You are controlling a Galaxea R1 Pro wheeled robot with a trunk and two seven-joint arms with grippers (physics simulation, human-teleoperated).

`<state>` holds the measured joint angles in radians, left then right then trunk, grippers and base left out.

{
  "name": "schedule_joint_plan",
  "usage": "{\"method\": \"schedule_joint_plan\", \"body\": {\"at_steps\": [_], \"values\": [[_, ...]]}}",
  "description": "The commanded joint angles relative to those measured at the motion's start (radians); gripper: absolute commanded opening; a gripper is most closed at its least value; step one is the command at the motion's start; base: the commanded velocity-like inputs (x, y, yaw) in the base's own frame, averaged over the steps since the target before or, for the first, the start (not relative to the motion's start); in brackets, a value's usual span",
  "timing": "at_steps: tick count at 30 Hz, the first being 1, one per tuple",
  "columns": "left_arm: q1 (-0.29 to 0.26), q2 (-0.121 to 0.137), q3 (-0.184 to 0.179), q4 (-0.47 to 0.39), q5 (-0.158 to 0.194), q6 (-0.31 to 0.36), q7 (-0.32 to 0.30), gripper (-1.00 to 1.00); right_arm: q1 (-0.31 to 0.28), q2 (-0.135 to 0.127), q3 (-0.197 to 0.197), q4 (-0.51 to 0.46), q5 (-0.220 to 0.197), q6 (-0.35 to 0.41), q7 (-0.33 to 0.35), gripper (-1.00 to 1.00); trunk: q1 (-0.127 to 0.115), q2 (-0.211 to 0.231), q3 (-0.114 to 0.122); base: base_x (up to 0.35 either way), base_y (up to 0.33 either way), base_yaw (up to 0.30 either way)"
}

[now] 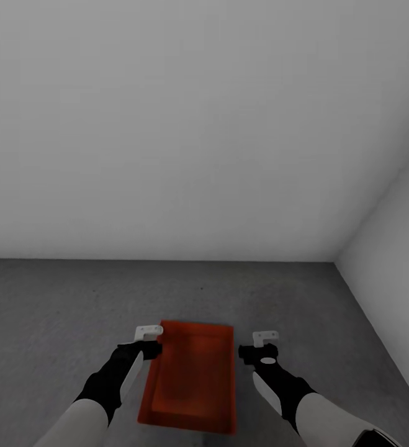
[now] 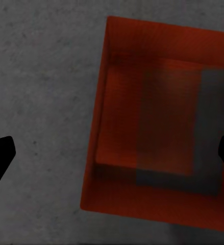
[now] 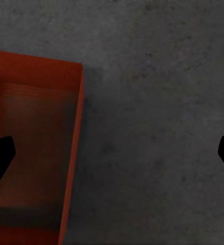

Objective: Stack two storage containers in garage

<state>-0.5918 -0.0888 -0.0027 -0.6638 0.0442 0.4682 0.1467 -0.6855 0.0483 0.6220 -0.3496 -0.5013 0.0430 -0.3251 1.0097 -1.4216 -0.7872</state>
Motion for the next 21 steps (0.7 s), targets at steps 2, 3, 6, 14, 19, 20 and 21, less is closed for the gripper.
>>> {"method": "schedule_joint_plan", "body": {"at_steps": [2,3,6,14,19,20,21], "values": [[0.0,-0.001,0.0,-0.002,0.005,0.005,0.005,1.0,-0.001,-0.001,0.008,-0.002,-0.005,0.005,-0.008,1.0,0.0,0.0,0.002,0.0,0.0,0.0],[0.0,-0.001,0.0,-0.002,0.005,0.005,0.005,1.0,-0.001,-0.001,0.008,-0.002,-0.005,0.005,-0.008,1.0,0.0,0.0,0.004,0.0,0.0,0.0],[0.0,-0.001,0.0,-0.001,0.005,0.005,0.005,1.0,-0.001,-0.001,0.008,-0.002,-0.005,0.005,-0.008,1.0,0.0,0.0,0.009,0.0,0.0,0.0],[0.0,-0.002,-0.001,-0.002,0.002,0.005,0.005,1.0,-0.001,-0.001,0.007,-0.002,-0.005,0.006,-0.008,1.0,0.0,0.0,0.013,0.0,0.0,0.0],[0.0,-0.002,-0.001,-0.002,0.001,0.005,0.006,1.0,-0.001,-0.001,0.007,-0.002,-0.005,0.006,-0.008,1.0,0.0,0.0,0.013,0.0,0.0,0.0],[0.0,-0.002,-0.001,-0.001,0.001,0.004,0.006,1.0,-0.001,-0.001,0.007,-0.002,-0.005,0.006,-0.008,1.0,0.0,0.0,0.013,0.0,0.0,0.0],[0.0,-0.002,-0.001,-0.001,0.001,0.004,0.006,1.0,-0.001,-0.001,0.007,-0.002,-0.005,0.006,-0.008,1.0,0.0,0.0,0.013,0.0,0.0,0.0]]}}
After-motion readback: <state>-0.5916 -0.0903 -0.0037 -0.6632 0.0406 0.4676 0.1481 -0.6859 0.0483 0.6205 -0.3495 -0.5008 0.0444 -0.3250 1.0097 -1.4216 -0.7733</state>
